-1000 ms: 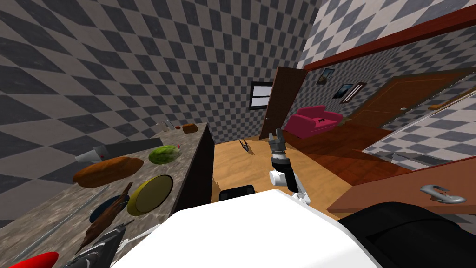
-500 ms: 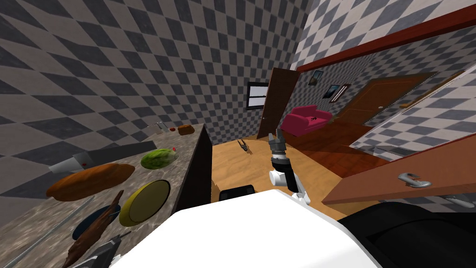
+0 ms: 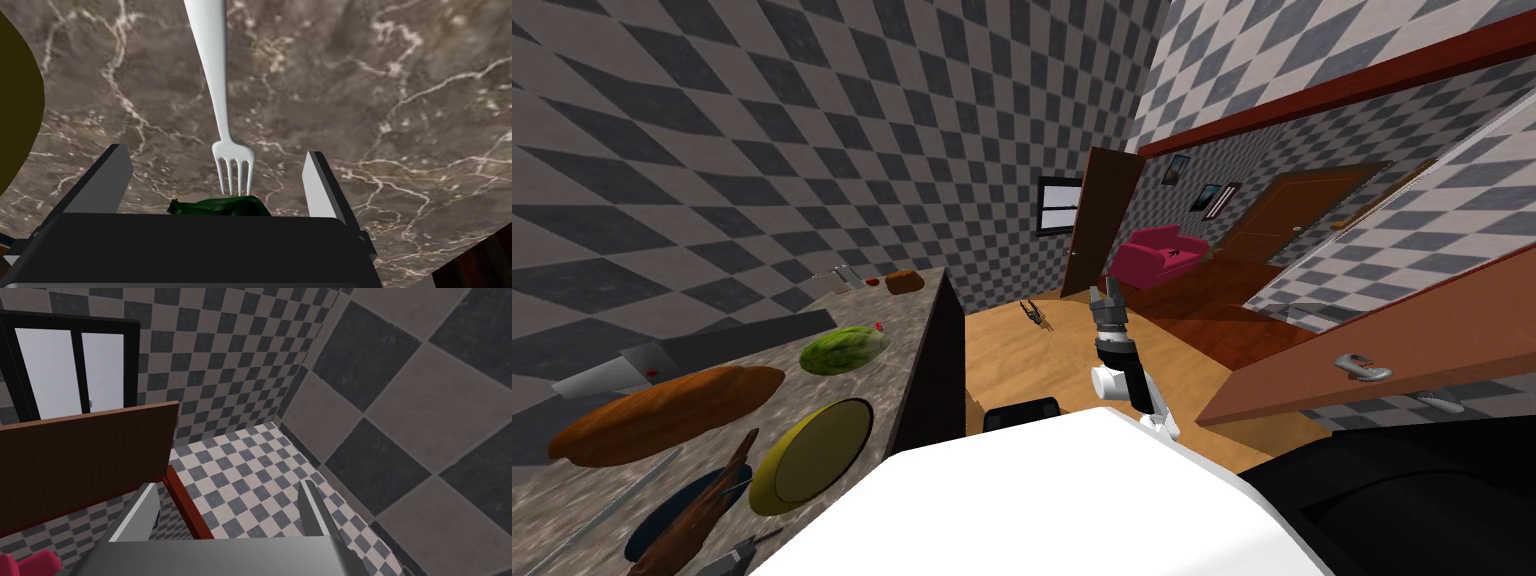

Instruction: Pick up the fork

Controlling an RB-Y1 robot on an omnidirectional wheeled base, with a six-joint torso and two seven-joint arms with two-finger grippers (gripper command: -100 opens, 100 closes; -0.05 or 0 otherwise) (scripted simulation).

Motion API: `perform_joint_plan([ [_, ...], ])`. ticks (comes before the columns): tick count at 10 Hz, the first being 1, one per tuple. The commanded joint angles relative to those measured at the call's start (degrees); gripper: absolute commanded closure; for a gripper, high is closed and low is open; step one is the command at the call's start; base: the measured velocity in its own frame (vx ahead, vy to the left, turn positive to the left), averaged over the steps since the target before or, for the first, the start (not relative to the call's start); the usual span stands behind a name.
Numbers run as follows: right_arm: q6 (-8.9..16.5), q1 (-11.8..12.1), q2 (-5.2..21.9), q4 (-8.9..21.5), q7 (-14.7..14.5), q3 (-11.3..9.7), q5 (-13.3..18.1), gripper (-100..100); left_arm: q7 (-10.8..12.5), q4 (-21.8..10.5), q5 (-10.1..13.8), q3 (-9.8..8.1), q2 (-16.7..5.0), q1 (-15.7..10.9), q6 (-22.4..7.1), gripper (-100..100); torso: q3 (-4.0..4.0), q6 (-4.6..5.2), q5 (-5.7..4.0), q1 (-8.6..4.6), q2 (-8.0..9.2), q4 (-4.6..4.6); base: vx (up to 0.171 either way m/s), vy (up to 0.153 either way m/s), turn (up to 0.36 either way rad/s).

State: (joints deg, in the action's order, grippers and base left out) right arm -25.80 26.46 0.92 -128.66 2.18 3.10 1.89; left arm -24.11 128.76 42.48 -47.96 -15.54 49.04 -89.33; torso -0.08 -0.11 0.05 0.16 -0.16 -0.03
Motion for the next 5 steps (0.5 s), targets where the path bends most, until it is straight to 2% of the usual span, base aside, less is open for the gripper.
perform_joint_plan([
  [1, 0.0, 0.0, 0.0, 0.0, 0.0, 0.0, 0.0, 0, -1.1, -1.3, 1.0, -0.72, -0.5, 0.0, -2.9, -100, 0.00, 0.00, 0.00, 0.00, 0.00, 0.00, 0.014, 0.055, -0.145],
  [5, 0.0, 0.0, 0.0, 0.0, 0.0, 0.0, 0.0, 0, -2.2, -2.0, 2.3, -1.76, -1.2, 0.2, -7.7, -100, -0.01, -0.01, 0.00, -0.01, -0.02, 0.00, 0.009, 0.038, -0.071],
])
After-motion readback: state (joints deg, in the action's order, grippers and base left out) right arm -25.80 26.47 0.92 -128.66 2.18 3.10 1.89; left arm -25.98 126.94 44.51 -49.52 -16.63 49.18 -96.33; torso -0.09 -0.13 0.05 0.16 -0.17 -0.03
